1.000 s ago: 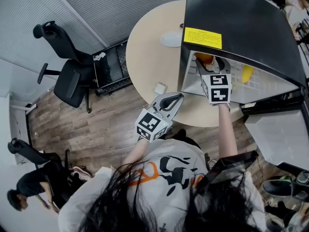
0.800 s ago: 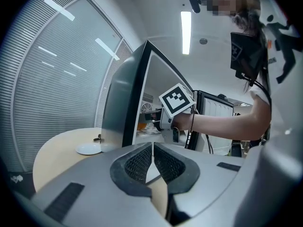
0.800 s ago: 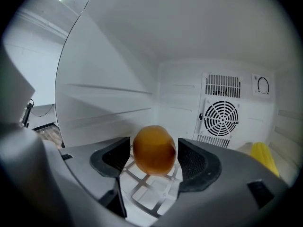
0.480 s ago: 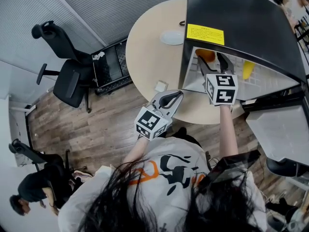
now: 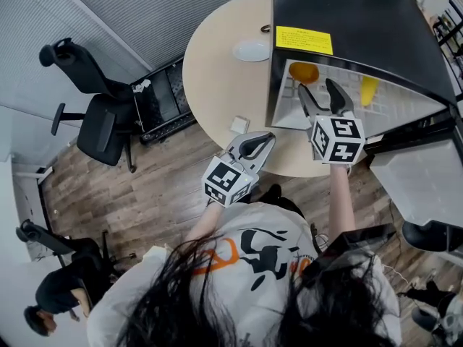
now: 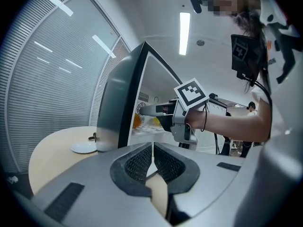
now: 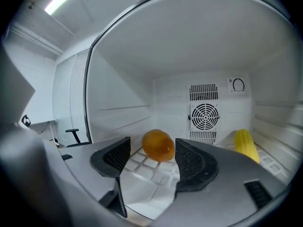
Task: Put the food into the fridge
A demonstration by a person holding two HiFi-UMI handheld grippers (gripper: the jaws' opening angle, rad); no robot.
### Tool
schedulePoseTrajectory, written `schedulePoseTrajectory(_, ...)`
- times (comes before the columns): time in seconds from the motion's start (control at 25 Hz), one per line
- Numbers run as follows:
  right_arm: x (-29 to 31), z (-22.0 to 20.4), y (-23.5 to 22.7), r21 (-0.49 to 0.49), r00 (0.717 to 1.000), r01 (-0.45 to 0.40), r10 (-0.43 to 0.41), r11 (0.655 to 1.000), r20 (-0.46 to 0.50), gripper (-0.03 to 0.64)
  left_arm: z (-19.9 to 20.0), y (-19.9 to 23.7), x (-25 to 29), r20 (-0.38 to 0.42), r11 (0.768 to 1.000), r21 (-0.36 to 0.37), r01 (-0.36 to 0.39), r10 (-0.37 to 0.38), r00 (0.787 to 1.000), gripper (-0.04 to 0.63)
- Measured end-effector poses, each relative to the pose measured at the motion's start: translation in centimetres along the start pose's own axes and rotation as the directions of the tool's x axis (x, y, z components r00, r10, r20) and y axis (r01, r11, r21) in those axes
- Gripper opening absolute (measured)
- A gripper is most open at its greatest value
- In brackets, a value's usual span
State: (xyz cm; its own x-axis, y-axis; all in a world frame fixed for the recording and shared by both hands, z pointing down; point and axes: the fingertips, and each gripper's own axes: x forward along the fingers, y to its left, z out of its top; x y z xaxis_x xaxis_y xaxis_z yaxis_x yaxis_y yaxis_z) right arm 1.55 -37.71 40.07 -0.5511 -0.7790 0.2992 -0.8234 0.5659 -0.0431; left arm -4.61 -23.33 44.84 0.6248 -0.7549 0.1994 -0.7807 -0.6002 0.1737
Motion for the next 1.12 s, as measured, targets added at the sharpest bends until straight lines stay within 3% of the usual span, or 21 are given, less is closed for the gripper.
schedulePoseTrajectory(0.44, -3.2, -1.4, 1.8, 0.097, 0.998, 0.062, -0.064, 0.993, 0.013, 0.291, -0.3, 0.3, -1.7, -0.008, 0.998, 0.010, 0.059, -0.059, 0.998, 0.011)
schedulePoseTrajectory(0.52, -3.7, -1.7, 2.4, 0.110, 0.996, 0.086, -0.088, 0.990, 0.012, 0.266, -0.5, 0.4, -2.3, -0.011, 0.997, 0.011, 0.070, -0.070, 0.997, 0.011)
schedulePoseTrajectory(0.68, -4.9, -2.7, 3.3, 0.120, 0.987, 0.159, -0.161, 0.980, 0.010, 0.131, -0.7, 0.4, -3.4, -0.017, 0.995, 0.017, 0.102, -0.102, 0.995, 0.011)
schedulePoseTrajectory(1.12, -7.9, -7.4, 7.0, 0.226, 0.969, 0.247, -0.241, 0.942, -0.051, 0.078, -3.0, 0.8, -6.5, -0.050, 0.982, 0.006, 0.187, -0.186, 0.981, 0.011)
